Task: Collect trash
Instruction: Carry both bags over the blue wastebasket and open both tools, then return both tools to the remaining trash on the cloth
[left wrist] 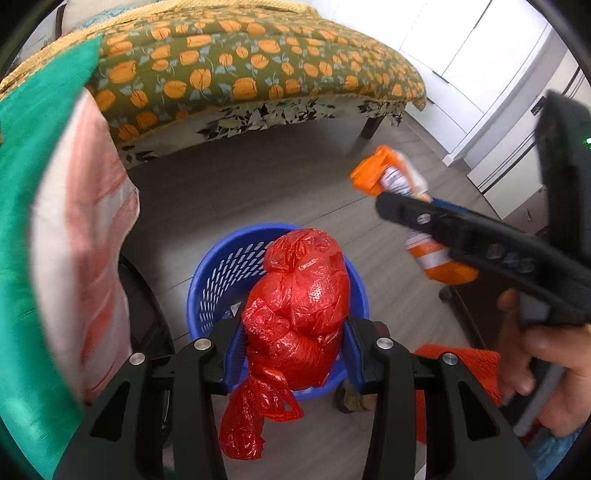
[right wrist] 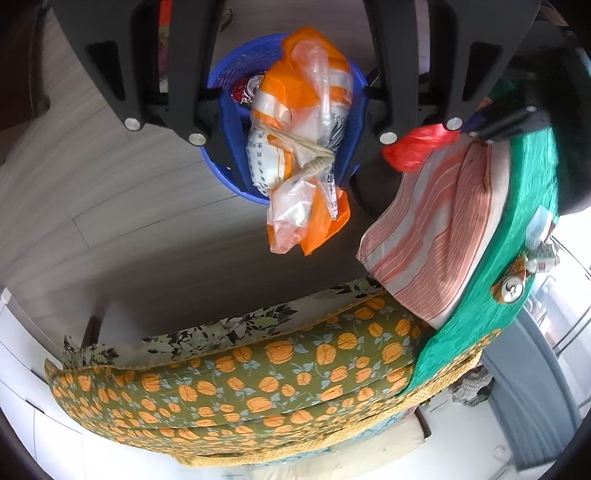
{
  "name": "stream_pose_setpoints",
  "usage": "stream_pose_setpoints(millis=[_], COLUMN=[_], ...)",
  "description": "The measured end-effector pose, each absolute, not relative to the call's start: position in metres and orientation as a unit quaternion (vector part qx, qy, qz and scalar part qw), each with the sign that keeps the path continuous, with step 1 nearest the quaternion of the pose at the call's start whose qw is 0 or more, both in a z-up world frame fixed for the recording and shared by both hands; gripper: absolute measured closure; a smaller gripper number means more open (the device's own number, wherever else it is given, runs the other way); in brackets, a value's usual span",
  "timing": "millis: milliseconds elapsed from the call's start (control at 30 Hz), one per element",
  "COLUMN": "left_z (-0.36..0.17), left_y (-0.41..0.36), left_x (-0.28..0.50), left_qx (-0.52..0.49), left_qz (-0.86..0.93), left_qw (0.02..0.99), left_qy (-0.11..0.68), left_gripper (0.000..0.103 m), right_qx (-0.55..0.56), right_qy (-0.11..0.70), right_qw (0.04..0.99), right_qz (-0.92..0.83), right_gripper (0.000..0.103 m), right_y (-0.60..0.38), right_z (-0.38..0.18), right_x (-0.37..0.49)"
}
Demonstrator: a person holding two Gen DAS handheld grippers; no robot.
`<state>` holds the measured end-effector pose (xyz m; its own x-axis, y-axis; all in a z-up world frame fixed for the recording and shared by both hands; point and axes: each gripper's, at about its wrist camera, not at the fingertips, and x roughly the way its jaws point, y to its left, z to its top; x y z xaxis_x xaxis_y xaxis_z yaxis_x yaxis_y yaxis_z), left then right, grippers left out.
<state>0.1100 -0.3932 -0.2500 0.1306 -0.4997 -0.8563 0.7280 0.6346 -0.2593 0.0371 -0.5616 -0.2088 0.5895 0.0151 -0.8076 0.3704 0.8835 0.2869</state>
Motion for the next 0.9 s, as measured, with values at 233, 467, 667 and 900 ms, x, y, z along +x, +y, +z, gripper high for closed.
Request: stream_pose_setpoints(millis=[233,467,667,900], left_z=[-0.261,-0.213,-0.188,-0.184], left_y=[-0.405,-0.375,-0.313,-0.219], left_x=[0.122,0.098,0.078,0.083], left_qx=[0.101,0.095,0.104,0.117], left_qz=[-0.401,-0.426,-0.409,-0.326], left_qw=[0.756,0.773,0.799,0.833], left_qy=[0.508,0.460,0.428,0.431], left_gripper=[0.027,0.017,0.011,0.011], right_qx=[0.248,0.244,0.190,0.061], right_qy=[0.426,0.416,0.405,0.396], right_qw=[0.863,0.866,0.882,0.912], right_qz=[-0.116,-0.131,-0.146,-0.084], right_gripper=[0.034,0.022,0.014,0.014], right_y=[-0.575,-0.574,-0.548,-0.459], right_z=[-0.208,-0.199,-0.186,-0.174], right_x=[0.033,0.027,0.030,0.039])
